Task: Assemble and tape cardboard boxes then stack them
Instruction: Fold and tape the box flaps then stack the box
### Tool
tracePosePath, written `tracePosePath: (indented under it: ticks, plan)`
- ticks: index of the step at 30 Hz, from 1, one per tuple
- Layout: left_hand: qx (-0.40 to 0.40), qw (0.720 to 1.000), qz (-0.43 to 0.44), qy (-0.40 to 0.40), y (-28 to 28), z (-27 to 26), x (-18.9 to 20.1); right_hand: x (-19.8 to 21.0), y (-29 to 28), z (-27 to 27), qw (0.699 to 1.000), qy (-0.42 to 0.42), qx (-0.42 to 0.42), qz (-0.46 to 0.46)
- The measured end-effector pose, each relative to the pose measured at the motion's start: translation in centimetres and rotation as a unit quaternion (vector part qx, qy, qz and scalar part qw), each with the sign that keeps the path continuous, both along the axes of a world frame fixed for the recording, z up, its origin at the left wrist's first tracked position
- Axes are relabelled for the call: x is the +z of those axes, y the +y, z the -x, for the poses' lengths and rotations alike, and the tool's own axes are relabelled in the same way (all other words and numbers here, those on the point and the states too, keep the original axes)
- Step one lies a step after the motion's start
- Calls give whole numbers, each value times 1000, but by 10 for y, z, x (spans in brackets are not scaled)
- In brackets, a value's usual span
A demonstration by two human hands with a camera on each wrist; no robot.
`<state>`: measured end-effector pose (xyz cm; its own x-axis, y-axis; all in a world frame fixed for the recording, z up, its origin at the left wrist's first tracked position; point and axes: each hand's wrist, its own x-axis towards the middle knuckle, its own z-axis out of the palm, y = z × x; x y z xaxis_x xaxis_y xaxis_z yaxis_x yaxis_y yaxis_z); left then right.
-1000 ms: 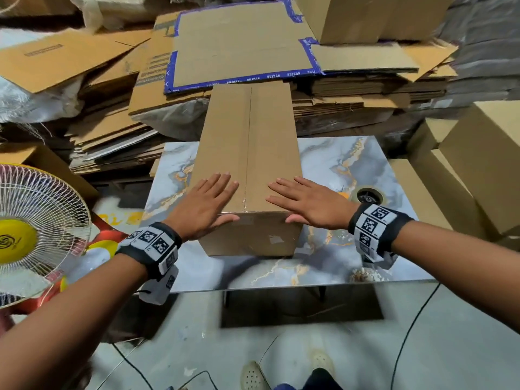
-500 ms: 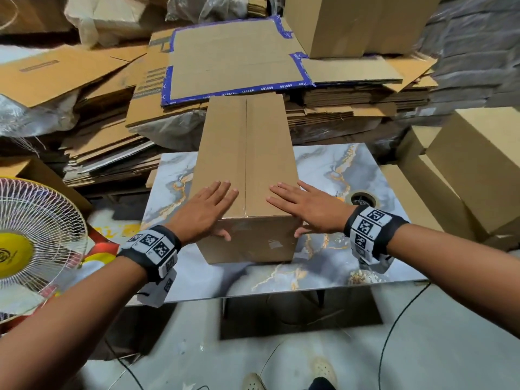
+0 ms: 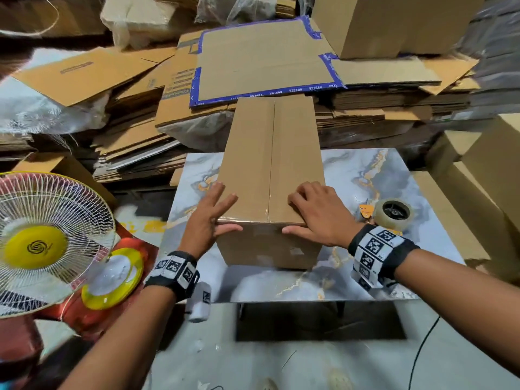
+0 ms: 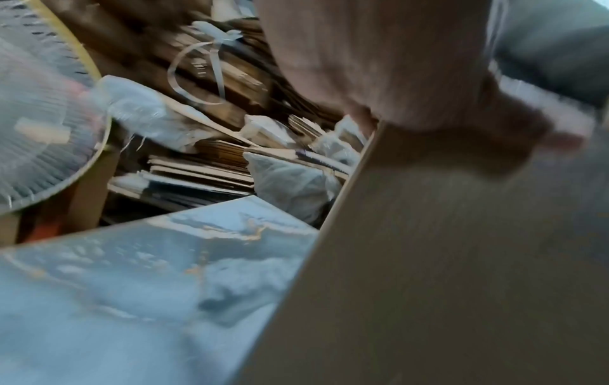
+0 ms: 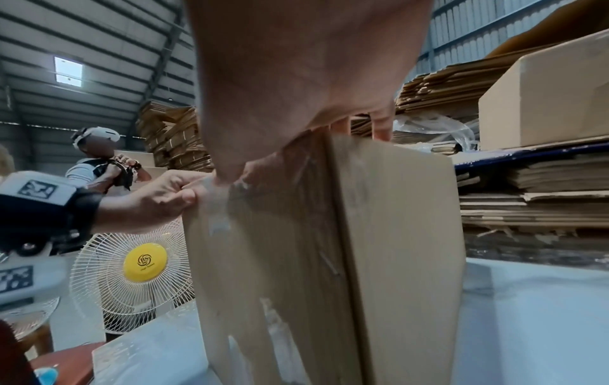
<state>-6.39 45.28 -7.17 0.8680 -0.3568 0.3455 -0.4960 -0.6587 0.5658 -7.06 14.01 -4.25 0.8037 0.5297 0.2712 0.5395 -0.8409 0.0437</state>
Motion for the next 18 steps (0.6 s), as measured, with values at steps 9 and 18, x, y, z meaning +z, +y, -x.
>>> tracePosePath:
  ticks: [9, 18]
  plan:
    - [-78, 970, -132, 188, 17, -5, 51, -7, 3, 1, 1000, -8, -21, -18]
    - [-78, 943, -247, 207, 6, -5, 75, -4, 2, 3, 999, 16, -29, 1]
